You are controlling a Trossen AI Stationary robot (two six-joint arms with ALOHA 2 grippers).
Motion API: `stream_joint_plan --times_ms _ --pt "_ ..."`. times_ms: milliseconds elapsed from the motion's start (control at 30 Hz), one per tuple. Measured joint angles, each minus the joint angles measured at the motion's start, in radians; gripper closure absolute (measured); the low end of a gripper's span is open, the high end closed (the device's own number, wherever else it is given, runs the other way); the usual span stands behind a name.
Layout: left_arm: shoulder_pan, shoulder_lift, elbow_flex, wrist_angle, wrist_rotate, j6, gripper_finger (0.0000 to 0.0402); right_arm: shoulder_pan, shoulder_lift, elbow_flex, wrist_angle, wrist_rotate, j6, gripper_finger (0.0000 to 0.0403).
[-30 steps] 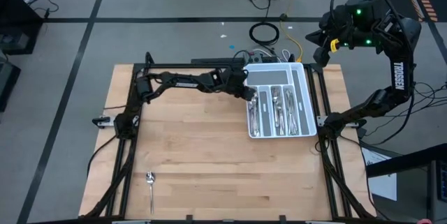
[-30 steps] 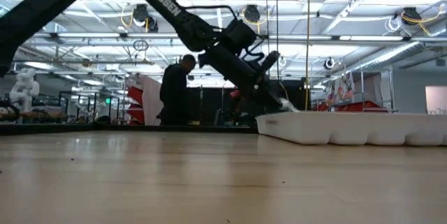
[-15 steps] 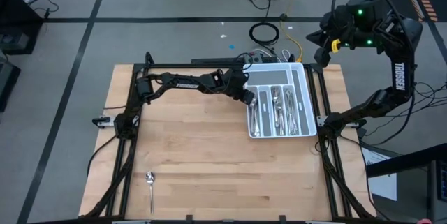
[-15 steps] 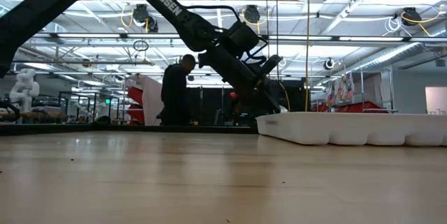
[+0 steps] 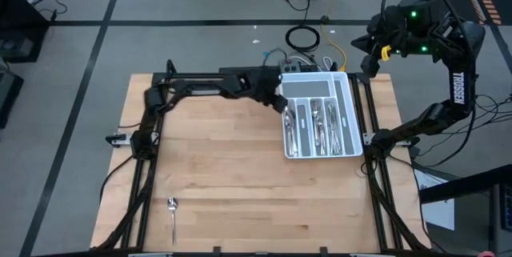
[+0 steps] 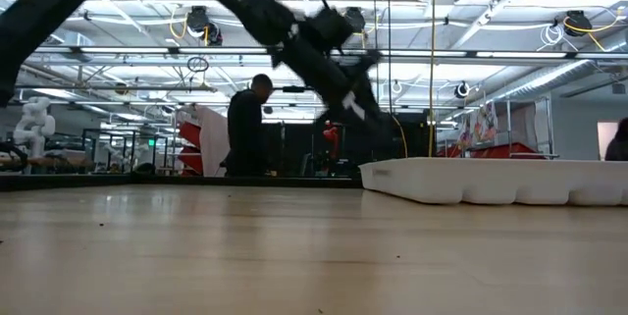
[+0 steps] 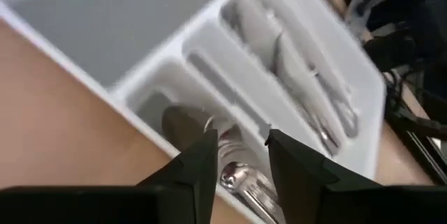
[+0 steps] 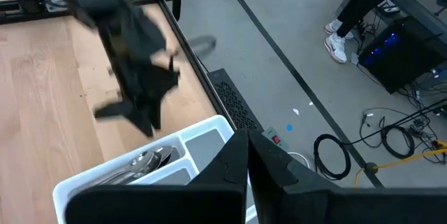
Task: Sort silverware
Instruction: Put the silver spoon into the white silverware tray
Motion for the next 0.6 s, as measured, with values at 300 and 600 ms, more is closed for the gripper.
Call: stream_joint_plan --times_ms 300,600 --pt "-0.031 -0.303 0.025 -0.704 -0.156 0.136 0.027 0.0 0.0 0.0 0.0 0.0 -0.018 0.0403" --pt "-0.325 -0.647 -0.356 -1.024 -0.2 -0.291 0.0269 0.0 0.0 0.0 0.0 0.0 -0.018 0.0403"
